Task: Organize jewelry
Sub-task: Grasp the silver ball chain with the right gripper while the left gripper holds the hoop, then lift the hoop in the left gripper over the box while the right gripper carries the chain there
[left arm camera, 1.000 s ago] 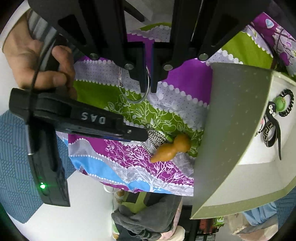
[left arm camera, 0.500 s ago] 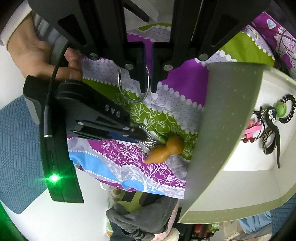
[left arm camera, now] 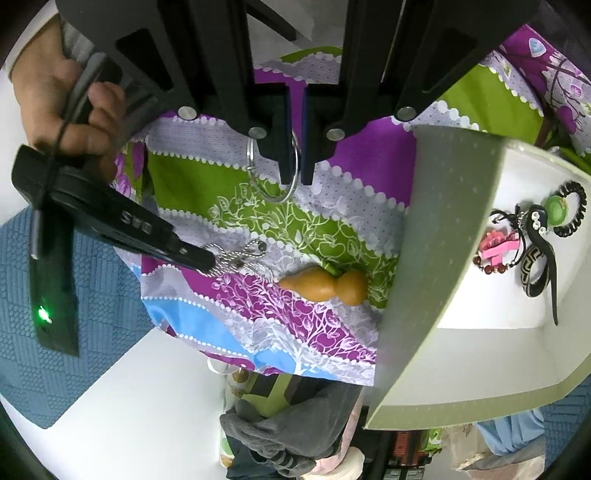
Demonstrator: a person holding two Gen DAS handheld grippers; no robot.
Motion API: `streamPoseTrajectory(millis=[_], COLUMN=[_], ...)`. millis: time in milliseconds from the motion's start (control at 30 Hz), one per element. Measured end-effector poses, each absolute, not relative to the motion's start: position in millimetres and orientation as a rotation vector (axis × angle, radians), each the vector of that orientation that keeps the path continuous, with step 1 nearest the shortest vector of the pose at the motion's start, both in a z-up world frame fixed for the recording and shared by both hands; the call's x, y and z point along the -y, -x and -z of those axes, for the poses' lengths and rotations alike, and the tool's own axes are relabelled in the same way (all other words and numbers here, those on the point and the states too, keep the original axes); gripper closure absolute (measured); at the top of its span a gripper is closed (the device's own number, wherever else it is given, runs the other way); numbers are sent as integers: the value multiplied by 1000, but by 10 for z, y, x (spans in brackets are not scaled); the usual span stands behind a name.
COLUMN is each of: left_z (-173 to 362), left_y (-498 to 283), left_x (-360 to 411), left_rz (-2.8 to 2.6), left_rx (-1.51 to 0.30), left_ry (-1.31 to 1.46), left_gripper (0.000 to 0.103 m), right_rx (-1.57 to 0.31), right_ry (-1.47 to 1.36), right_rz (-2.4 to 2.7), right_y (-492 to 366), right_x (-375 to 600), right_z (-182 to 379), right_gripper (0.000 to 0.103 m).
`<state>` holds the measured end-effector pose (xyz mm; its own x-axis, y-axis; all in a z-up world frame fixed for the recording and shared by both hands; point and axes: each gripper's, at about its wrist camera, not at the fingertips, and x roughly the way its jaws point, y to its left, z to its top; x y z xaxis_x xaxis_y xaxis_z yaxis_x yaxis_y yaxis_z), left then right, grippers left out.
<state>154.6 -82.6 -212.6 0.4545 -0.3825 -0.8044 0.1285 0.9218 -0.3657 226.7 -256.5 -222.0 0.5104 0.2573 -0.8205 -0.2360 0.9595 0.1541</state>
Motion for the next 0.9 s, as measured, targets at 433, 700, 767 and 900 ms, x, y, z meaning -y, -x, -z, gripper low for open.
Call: streamPoseTrajectory(millis=[433,700,767,900], left_z=[1786,1682,1720,1878], left_y=[-1520,-1488,-1472,-1465], left_x=[881,921,921,947], left_rz=[362,409,399,395], left_rx=[-1003,-980,-983,-1035], left_ry=[249,227,214,196], left_gripper=[103,103,103,86], right_rx=[-950,-943,-954,-964], right_ry=[-151,-154,-159,-188], right_rz=[-219,-197,-189,-175], right_y=[-1666,-1561,-1562,-1583], right_x=[2701,2711,2732,2792], right_z=[1852,1815,1869,1931], right_gripper=[98,98,98,98])
